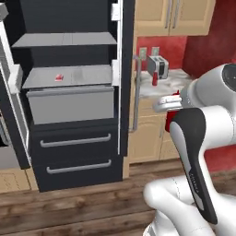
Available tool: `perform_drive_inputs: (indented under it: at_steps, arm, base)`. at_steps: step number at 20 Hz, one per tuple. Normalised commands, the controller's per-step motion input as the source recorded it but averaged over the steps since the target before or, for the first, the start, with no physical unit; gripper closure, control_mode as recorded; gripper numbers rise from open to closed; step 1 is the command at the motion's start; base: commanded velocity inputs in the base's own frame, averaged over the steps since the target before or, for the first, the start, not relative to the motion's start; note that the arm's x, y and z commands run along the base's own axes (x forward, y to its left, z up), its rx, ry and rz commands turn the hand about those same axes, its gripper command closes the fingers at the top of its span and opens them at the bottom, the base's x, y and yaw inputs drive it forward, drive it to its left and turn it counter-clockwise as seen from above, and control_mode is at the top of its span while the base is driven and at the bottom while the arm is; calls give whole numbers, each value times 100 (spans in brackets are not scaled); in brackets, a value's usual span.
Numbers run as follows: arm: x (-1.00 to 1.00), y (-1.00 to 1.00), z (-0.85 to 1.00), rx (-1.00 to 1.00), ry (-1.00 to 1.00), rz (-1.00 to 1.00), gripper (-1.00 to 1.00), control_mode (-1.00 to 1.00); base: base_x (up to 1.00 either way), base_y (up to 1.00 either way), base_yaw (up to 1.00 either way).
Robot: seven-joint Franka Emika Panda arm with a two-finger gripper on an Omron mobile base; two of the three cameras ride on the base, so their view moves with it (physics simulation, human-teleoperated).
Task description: Place the ketchup and ketchup from the counter to the top shelf of the fridge. If the existing items in the fridge are on the top shelf, move them to other shelves.
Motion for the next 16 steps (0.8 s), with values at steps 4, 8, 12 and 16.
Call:
perform_drive_inputs:
  at_steps: [4, 8, 12, 16]
  arm:
    - [0, 0, 0, 0, 0, 0, 100, 100]
    - [0, 0, 0, 0, 0, 0, 100, 100]
    - [0, 0, 0, 0, 0, 0, 100, 100]
    - [0, 0, 0, 0, 0, 0, 100, 100]
  base:
    - [16, 100, 1]
    - [62, 100, 0]
    - [96, 97, -1]
    - [89, 55, -3]
